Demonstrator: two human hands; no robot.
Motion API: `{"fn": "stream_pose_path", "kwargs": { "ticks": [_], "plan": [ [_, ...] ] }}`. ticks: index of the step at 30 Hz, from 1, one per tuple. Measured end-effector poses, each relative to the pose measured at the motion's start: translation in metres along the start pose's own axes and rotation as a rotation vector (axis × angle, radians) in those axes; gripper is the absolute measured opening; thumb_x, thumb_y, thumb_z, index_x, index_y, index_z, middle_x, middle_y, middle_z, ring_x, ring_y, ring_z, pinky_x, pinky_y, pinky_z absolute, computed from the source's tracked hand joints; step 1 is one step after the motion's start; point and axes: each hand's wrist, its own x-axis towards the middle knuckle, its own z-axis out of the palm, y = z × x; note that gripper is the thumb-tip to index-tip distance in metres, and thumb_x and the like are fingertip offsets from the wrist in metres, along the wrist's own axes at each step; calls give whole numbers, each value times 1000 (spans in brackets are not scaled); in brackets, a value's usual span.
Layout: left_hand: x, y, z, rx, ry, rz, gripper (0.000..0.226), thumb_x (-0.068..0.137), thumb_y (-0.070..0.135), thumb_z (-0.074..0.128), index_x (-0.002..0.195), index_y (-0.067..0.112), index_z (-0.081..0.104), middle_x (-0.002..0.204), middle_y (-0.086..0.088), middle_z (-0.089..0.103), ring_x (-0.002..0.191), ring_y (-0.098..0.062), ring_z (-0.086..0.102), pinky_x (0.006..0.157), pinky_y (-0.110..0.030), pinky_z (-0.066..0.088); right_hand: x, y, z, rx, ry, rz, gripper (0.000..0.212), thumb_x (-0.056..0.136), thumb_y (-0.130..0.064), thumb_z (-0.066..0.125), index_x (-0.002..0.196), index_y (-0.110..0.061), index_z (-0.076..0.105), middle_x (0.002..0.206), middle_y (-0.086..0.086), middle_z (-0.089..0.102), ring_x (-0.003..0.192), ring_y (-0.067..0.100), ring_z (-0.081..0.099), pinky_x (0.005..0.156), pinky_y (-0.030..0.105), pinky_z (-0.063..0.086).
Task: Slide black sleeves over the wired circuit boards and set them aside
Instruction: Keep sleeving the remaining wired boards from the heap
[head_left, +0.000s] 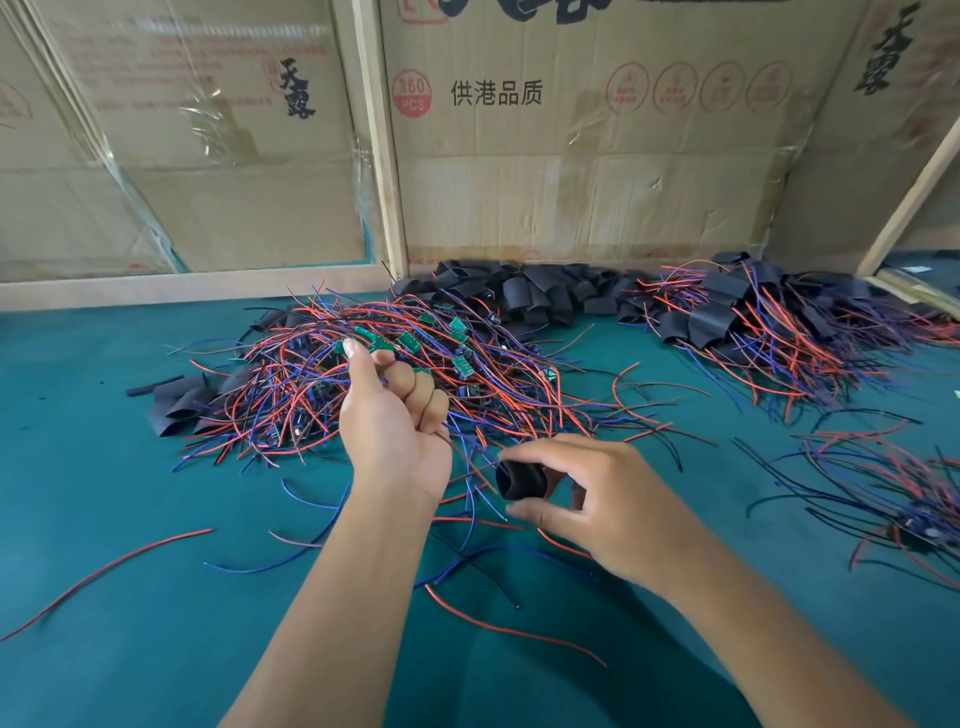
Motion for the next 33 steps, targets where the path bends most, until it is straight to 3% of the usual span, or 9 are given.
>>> {"fn": "stream_pose_path", "kwargs": {
  "ticks": [8,12,16,20,23,28,31,33],
  "plan": [
    [2,0,-2,13,45,36,41,105,46,42,74,19,46,56,6,20,44,-13,14,37,-25,18,0,-5,6,30,-39,-19,33,85,-44,77,112,-29,69,92,-14,69,77,3,60,65,9,38],
    [1,-1,0,44,40,53,40,105,46,44,75,19,46,55,6,21,44,-13,14,37,-25,18,0,-5,6,43,-28,-16,32,84,-46,77,110,-29,70,89,-17,69,73,-1,59,66,9,41],
    [0,-1,0,54,40,74,39,105,44,43,76,18,45,56,5,19,44,-13,13,37,-25,17,0,-5,6,52,-35,-4,34,85,-50,74,112,-29,69,92,-16,70,82,4,64,78,24,50],
    [-2,-5,3,100,32,107,38,106,42,44,77,18,43,54,5,20,43,-13,14,37,-23,17,-1,-8,11,41,-13,18,39,85,-57,68,113,-31,68,92,-13,71,81,9,64,77,38,52],
    [-3,-5,3,119,19,122,37,105,42,44,77,18,44,54,5,20,43,-13,14,38,-22,17,-1,-7,11,27,-20,17,36,85,-54,70,113,-31,68,90,-13,71,79,9,63,76,36,52],
    [0,-2,-1,78,31,78,38,106,43,43,77,18,45,56,5,19,44,-13,13,37,-23,16,1,-1,9,70,-66,12,35,89,-38,74,122,-26,67,102,-16,68,85,0,59,70,7,38],
    [1,-2,-3,78,48,78,38,105,43,44,77,18,45,56,5,19,44,-13,13,38,-23,16,1,1,9,102,-80,8,36,90,-35,73,125,-27,66,111,-16,69,99,3,63,73,10,43],
    [1,-2,-2,85,48,92,38,105,43,44,77,18,45,55,5,19,44,-13,13,38,-24,16,0,0,10,132,-100,15,36,92,-35,71,127,-32,64,112,-18,68,96,13,65,72,24,52]
  ]
}}
